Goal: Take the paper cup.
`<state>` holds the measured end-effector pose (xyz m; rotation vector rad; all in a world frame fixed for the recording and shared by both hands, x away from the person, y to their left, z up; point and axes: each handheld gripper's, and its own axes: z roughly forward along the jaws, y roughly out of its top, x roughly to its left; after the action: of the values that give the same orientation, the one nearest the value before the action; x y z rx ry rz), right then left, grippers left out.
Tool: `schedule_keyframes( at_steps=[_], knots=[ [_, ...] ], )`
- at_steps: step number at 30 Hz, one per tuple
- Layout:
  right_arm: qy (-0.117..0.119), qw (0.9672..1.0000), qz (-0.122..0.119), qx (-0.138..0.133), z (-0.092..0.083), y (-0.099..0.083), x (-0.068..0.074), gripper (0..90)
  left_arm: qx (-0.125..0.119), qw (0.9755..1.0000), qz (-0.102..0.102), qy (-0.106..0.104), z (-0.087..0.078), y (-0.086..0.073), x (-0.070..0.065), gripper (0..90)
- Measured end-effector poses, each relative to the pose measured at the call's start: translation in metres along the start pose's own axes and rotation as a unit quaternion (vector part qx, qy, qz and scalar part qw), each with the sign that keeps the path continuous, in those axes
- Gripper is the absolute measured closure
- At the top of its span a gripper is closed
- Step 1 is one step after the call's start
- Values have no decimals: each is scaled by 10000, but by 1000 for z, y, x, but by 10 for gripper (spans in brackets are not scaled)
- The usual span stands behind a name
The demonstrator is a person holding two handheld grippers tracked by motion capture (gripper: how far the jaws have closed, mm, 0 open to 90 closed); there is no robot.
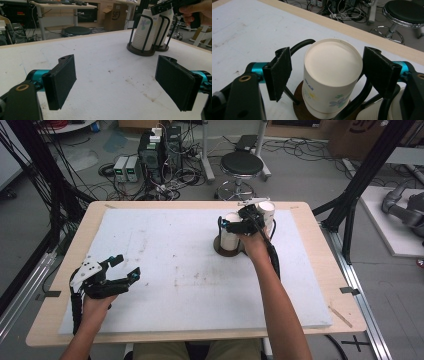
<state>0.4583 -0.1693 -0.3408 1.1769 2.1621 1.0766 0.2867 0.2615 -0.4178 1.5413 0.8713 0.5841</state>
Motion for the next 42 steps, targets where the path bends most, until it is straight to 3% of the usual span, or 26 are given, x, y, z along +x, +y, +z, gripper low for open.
schedule_keyframes(
  at_steps=[4, 6, 25, 42],
  knots=[
    [-13, 10000, 9, 11, 1, 0, 0, 294, -10, 10000, -4, 13, 0, 0, 1, 169],
    [-44, 10000, 50, 28, 0, 0, -1, 360, -10, 10000, -9, 14, -1, 0, 1, 169],
    [-35, 9999, 56, -111, -11, 5, -3, 381, -14, 10000, -30, 16, 0, 0, 1, 169],
    [-47, 9974, -243, -677, -66, 41, 4, 386, -36, 10000, -52, -9, -2, 0, 0, 169]
  ],
)
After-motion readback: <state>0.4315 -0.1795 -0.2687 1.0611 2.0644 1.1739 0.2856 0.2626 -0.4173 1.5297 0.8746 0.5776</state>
